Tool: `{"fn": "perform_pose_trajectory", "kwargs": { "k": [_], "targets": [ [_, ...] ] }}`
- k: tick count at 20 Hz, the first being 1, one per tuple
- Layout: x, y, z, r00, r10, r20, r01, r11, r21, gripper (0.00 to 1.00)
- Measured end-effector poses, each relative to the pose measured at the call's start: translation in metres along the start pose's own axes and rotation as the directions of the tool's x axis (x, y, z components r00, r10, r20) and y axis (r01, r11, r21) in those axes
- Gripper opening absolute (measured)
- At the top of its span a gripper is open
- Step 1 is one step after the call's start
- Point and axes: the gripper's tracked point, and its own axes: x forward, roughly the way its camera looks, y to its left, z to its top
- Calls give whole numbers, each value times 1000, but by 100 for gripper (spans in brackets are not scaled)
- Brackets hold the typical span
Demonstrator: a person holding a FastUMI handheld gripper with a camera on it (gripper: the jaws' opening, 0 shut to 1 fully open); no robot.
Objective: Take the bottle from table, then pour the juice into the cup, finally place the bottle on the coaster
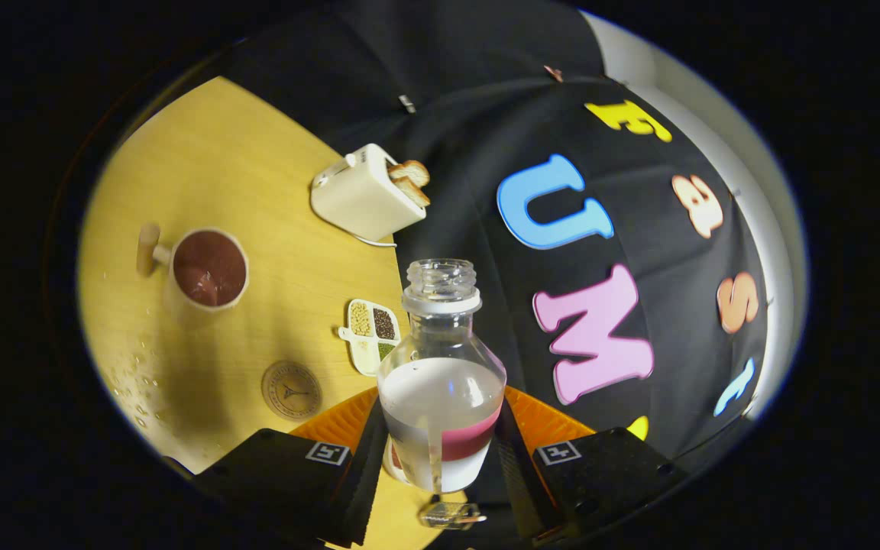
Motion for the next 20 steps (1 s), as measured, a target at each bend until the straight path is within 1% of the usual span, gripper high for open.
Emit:
{"fn": "perform_pose_trajectory", "kwargs": {
  "k": [1,2,4,6,8,11,12,13,17,18,19,20],
  "targets": [
    [0,2,0,1000,11,6,-11,993,116,74],
    [-2,5,1,1000,17,17,-20,974,224,74],
    [1,5,-5,1000,21,22,-28,923,385,74],
    [4,8,-13,999,37,21,-42,860,509,74],
    [12,11,-18,998,58,38,-69,787,613,74],
    [26,15,-28,998,39,39,-55,638,768,74],
    [32,21,-29,998,34,45,-57,599,798,74],
    [38,26,-29,998,28,56,-62,573,817,74],
    [63,51,-45,998,43,39,-55,501,864,74],
    [69,56,-49,999,41,35,-50,486,872,74],
    [73,57,-53,999,31,35,-45,482,875,74],
    [78,58,-56,999,15,32,-35,486,873,74]
  ]
}}
